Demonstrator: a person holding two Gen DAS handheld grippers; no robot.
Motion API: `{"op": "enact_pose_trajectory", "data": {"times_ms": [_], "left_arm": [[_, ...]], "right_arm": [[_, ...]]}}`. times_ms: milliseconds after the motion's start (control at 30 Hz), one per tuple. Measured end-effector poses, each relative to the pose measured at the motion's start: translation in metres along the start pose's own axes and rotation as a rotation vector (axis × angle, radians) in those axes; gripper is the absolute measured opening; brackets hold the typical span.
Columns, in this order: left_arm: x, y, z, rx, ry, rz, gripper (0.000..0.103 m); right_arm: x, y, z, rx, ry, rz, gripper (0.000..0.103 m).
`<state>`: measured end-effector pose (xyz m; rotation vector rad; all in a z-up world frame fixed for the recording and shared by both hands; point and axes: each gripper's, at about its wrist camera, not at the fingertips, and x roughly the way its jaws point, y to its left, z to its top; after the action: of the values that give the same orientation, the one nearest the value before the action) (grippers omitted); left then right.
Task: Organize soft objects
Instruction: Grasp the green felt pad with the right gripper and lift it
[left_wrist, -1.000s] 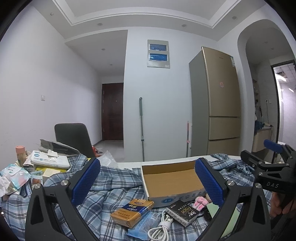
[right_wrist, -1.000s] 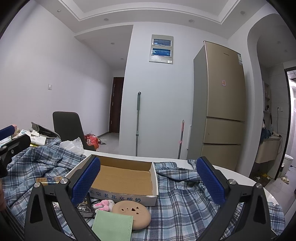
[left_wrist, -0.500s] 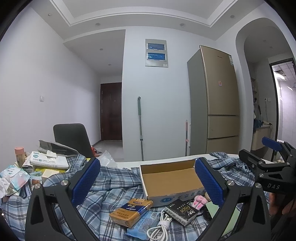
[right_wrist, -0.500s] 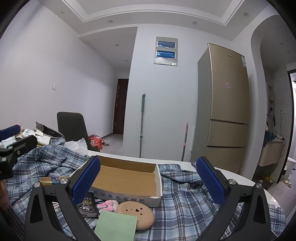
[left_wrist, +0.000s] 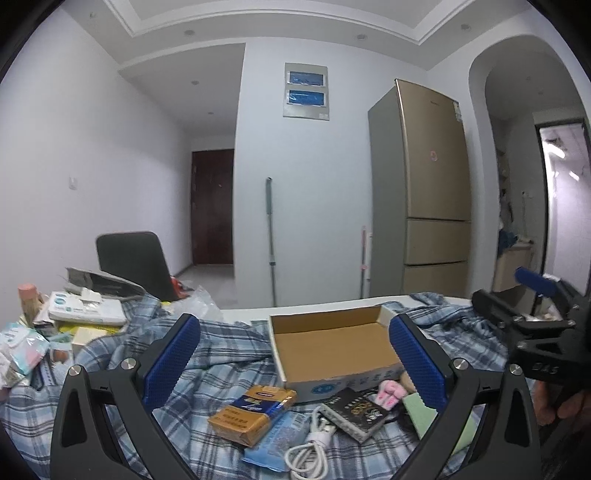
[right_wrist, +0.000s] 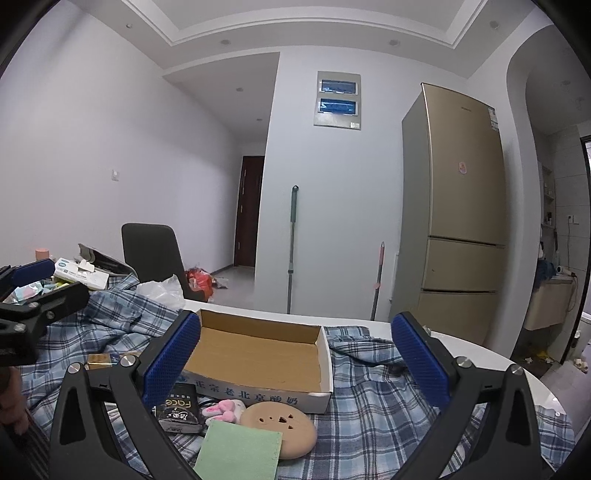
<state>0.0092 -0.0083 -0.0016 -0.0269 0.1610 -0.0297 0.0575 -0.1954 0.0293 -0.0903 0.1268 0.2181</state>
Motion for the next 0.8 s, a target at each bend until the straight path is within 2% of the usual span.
{"op": "enact_pose_trajectory", "data": {"times_ms": [67, 133, 267, 367, 533, 667, 800], "left_arm": [[0.001, 0.000, 0.003, 0.006, 0.024, 0.017, 0.103], [0.001, 0.002, 0.006, -0.005, 0.055, -0.001, 0.103], [0.006, 0.012, 0.011, -0.066, 0.153, -0.029, 0.103], [0.009, 0.018, 0.011, -0.086, 0.202, -0.006, 0.103], [0.014, 0.018, 0.007, -0.049, 0.230, 0.040, 0.103], [0.015, 0.017, 0.005, -0.045, 0.223, -0.009, 0.103], [0.018, 0.018, 0.003, -0.048, 0.236, -0.010, 0.103]], "right_arm": [[0.002, 0.001, 0.002, -0.001, 0.011, -0.004, 0.103], [0.006, 0.001, 0.007, 0.001, 0.047, 0.001, 0.103], [0.017, 0.001, 0.019, 0.066, 0.206, 0.049, 0.103], [0.022, 0.008, 0.025, 0.080, 0.318, 0.067, 0.103], [0.030, 0.020, 0.019, 0.105, 0.460, 0.084, 0.103], [0.046, 0.024, 0.003, 0.130, 0.550, 0.080, 0.096], [0.067, 0.029, -0.021, 0.132, 0.670, 0.074, 0.093]]}}
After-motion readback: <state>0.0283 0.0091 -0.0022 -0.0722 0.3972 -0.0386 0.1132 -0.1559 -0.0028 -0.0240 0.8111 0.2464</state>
